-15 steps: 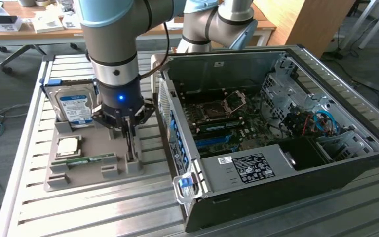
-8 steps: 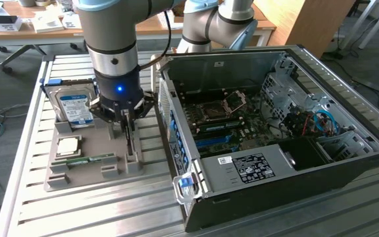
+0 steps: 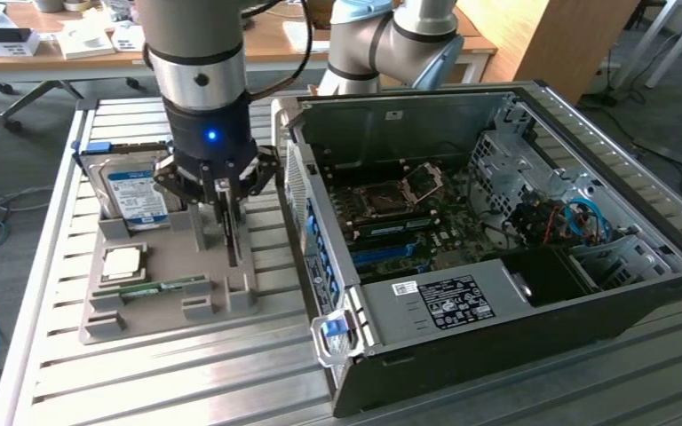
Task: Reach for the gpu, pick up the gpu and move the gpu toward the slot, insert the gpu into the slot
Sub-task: 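Pick up the gpu and move the gpu toward the slot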
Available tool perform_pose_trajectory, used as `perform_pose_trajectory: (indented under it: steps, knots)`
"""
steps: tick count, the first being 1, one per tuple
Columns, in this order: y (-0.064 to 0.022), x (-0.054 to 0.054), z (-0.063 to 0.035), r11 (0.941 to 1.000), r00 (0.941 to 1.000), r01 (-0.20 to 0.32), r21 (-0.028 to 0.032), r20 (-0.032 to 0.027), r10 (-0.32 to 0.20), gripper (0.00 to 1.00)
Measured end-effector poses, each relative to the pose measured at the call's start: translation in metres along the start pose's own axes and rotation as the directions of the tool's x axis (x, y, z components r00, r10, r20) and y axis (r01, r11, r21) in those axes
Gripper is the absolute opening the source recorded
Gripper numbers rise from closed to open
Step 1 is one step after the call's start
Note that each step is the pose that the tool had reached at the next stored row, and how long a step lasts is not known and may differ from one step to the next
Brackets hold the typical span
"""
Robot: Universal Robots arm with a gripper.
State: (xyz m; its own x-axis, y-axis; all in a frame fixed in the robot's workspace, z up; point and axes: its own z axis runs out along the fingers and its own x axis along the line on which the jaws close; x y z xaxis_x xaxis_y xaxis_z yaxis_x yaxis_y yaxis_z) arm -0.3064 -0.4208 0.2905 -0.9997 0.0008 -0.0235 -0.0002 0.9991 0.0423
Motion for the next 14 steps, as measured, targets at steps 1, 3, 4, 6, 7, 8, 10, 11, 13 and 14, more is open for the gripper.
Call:
perform_pose_trajectory:
  steps: [1,3,4,6,7,8,10,11,13,14]
  knots:
    - [0.0002,0.0,-0.0038,1.0,1.0,0.0,-0.0001,0.0,0.0,0.26]
    - [0.0005,0.0,-0.0121,1.0,1.0,0.0,0.0,0.0,0.0,0.26]
    - [0.0007,0.0,-0.0163,1.0,1.0,0.0,-0.0001,0.0,0.0,0.26]
    - [0.0011,-0.001,-0.0248,1.0,1.0,0.0,0.0,0.0,0.0,0.26]
    - [0.0012,-0.001,-0.0292,1.0,1.0,0.0,0.0,0.0,0.0,0.26]
    - [0.0014,-0.001,-0.0336,1.0,1.0,0.0,0.0,0.0,0.0,0.26]
    - [0.0018,-0.001,-0.0428,1.0,1.0,0.0,0.0,0.0,0.0,0.26]
    - [0.002,-0.001,-0.0472,1.0,1.0,0.0,0.0,-0.0001,0.0,0.26]
    - [0.0024,-0.001,-0.0558,1.0,1.0,0.0,0.0,0.0,0.0,0.26]
    - [0.0025,-0.001,-0.0601,1.0,1.0,0.0,0.0,0.0,0.0,0.26]
